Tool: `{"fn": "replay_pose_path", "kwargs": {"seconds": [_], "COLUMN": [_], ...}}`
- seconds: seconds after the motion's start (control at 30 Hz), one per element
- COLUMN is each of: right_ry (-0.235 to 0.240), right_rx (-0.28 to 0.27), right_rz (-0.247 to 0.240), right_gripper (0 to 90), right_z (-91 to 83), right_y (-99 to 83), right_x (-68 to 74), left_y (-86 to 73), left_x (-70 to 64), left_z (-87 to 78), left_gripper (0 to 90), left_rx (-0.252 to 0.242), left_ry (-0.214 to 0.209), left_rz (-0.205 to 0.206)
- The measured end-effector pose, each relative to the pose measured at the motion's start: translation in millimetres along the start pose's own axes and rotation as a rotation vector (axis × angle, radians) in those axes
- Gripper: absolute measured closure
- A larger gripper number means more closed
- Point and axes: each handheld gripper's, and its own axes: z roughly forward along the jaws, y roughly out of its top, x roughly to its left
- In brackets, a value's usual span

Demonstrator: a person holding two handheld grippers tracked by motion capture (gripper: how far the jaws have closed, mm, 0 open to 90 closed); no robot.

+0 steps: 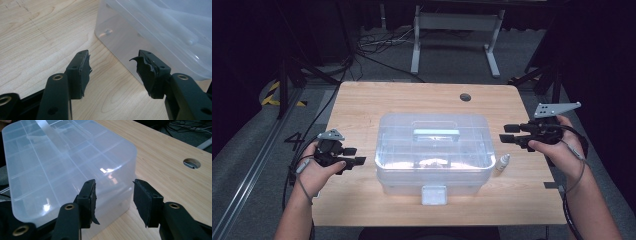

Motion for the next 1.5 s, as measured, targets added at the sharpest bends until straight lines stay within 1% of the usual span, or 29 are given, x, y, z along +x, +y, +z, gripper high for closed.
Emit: {"fn": "replay_pose_path", "kwargs": {"seconds": [0.23,0.43,0.6,0.7,0.73,0.77,0.93,1.03,1.3,1.43,1.5], "right_ry": [0.014,0.024,0.039,0.056,0.060,0.060,0.070,0.082,0.110,0.117,0.121], "right_rx": [0.026,0.042,0.053,0.070,0.075,0.075,0.109,0.118,0.145,0.162,0.171], "right_rz": [-0.043,-0.074,-0.106,-0.138,-0.149,-0.149,-0.188,-0.210,-0.253,-0.269,-0.277], "right_gripper": [53.1,52.1,51.1,49.8,49.6,49.6,48.9,47.6,45.3,45.9,47.7], "right_z": [8.7,14.6,22.0,29.6,31.9,31.9,44.9,53.8,74.7,85.5,90.1], "right_y": [19.9,33.4,43.9,52.6,55.0,55.0,66.5,71.8,80.2,83.3,84.3], "right_x": [11.4,21.6,32.2,42.4,44.5,44.5,54.4,59.8,71.1,74.6,76.4], "left_y": [-0.2,-0.4,-0.5,-0.4,-0.4,-0.4,-0.5,-0.6,-1.0,-0.8,-0.7], "left_x": [0.9,1.2,1.3,1.2,1.3,1.3,1.7,1.7,1.4,1.2,0.9], "left_z": [1.4,1.0,1.4,1.9,1.9,1.9,1.1,0.9,0.4,0.4,0.5], "left_gripper": [44.3,44.2,44.3,44.3,44.2,44.3,44.1,44.2,44.1,44.1,44.1], "left_rx": [0.006,0.003,0.005,0.008,0.007,0.007,0.005,0.005,0.004,0.005,0.004], "left_ry": [-0.003,-0.002,-0.006,-0.006,-0.006,-0.006,-0.003,-0.004,-0.007,-0.007,-0.008], "left_rz": [0.001,0.003,0.001,0.002,0.002,0.002,0.004,0.004,-0.004,0.000,-0.001]}}
